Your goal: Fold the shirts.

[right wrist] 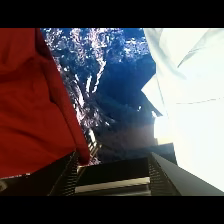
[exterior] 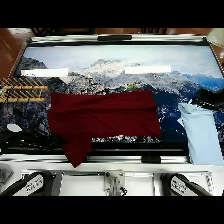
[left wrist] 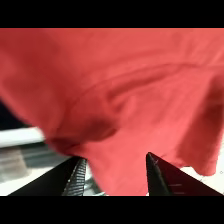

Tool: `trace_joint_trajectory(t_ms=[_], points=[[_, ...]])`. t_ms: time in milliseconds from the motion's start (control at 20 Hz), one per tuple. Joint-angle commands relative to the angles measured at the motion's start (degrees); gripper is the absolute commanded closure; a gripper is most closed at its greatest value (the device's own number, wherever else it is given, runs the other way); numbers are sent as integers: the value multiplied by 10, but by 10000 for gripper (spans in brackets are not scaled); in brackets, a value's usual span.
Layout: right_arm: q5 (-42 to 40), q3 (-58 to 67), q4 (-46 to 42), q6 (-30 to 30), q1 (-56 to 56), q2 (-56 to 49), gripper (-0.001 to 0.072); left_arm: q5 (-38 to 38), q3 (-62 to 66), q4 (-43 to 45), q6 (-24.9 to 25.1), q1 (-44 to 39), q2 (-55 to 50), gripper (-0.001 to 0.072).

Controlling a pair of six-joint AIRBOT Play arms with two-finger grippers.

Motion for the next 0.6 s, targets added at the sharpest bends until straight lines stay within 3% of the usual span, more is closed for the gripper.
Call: trace_joint_trajectory(t_ms=[0,50,100,200,300,550], points=[[1,0,1,0,0,-8,166,15,-2,-34,0,-24,-2,354],[8,0,5,0,0,-17,166,14,-2,-34,0,-31,-3,485],[17,-3,26,-9,0,-29,165,14,-2,-34,1,-32,-3,668],[8,-45,96,-48,0,-45,165,5,2,-34,7,-31,-2,672],[-12,-111,136,-48,0,-58,165,-8,10,-34,9,-32,-2,671],[-70,-259,160,-79,0,-76,165,-30,24,-35,7,-32,-2,671]])
